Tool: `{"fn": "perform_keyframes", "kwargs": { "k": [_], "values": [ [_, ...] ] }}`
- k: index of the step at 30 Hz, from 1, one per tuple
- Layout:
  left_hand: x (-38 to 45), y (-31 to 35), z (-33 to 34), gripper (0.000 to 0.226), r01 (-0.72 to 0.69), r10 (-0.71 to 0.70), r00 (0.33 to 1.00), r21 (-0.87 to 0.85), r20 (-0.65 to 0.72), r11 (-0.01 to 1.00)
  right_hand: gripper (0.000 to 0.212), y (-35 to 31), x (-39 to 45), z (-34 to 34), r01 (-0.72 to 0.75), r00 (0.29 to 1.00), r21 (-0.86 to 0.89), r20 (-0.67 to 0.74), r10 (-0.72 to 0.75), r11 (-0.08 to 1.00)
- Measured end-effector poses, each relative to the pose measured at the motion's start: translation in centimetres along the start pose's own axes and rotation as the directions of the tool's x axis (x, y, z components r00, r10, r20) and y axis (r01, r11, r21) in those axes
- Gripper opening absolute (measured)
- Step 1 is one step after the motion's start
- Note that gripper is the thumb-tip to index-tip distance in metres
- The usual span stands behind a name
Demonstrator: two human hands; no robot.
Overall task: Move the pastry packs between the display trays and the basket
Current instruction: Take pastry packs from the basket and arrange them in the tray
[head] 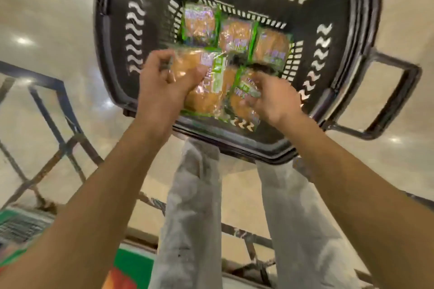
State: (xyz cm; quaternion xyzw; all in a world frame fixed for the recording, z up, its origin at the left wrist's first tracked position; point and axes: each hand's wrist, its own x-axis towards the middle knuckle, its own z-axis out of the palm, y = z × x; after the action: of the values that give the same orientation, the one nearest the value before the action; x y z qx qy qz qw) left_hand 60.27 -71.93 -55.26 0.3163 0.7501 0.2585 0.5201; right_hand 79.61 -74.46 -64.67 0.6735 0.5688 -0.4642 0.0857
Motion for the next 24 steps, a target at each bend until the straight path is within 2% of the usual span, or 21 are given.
{"fn": "perform_keyframes", "kwargs": {
  "k": [6,9,15,21,24],
  "values": [
    [7.4,-5.3,1.5,0.051,-0.039,0.028,0.994,0.102,0.106,0.994,0.054,3.6,10.1,4.5,-0.043,0.994,-0.144,0.089,0.056,0.989],
    [9.3,-6.8,1.9,0.057,-0.001,-0.013,0.991,0.102,0.134,0.995,0.052,4.8,12.4,6.2,-0.073,0.994,-0.195,0.066,0.087,0.978],
    [11.3,-8.1,0.9,0.056,-0.013,-0.019,0.984,0.179,0.179,0.984,0.058,6.1,12.2,8.1,-0.077,0.992,-0.21,0.079,0.095,0.975],
    [12.3,-7.9,-0.3,0.057,0.036,-0.064,0.98,0.147,0.188,0.988,0.059,5.9,12.1,8.0,-0.081,0.992,-0.276,0.071,0.104,0.958],
    [12.4,-7.5,-0.2,0.054,-0.002,-0.033,0.978,0.167,0.208,0.986,0.06,5.0,11.5,6.9,-0.096,0.99,-0.28,0.076,0.122,0.955]
  ]
}}
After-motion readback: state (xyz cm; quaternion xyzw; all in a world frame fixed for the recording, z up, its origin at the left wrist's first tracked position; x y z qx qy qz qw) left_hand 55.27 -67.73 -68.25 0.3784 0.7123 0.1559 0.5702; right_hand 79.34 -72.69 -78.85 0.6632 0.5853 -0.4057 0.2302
